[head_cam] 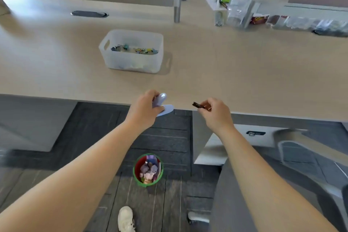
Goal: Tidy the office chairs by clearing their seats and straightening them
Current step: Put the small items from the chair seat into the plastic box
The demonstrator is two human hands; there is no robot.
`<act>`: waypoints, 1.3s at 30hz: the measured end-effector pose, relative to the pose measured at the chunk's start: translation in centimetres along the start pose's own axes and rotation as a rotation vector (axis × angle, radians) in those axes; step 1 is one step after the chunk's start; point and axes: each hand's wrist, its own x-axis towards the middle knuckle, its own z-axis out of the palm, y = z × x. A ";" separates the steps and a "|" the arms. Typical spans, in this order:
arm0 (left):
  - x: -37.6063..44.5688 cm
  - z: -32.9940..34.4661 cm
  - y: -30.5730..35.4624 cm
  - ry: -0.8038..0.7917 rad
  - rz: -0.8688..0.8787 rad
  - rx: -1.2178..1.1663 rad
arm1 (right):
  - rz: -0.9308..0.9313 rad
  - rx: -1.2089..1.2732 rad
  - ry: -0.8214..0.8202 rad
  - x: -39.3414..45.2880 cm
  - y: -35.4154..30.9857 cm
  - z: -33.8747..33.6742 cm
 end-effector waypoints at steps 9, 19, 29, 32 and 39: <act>9.5 -11.9 -4.3 0.098 0.109 -0.070 | -0.004 0.048 0.134 6.8 -11.6 5.2; 20.4 -15.3 -3.9 0.131 0.060 0.211 | -0.013 0.057 0.196 13.7 -14.9 6.1; 28.8 -11.6 -4.5 -0.064 -0.085 0.521 | -0.127 -0.149 -0.070 24.7 -15.2 8.1; 29.8 -11.6 -4.9 -0.063 -0.130 0.455 | -0.201 -0.306 -0.170 27.3 -15.6 9.3; 28.7 -13.6 -5.3 0.058 -0.132 0.279 | -0.329 -0.463 -0.331 29.2 -18.2 11.0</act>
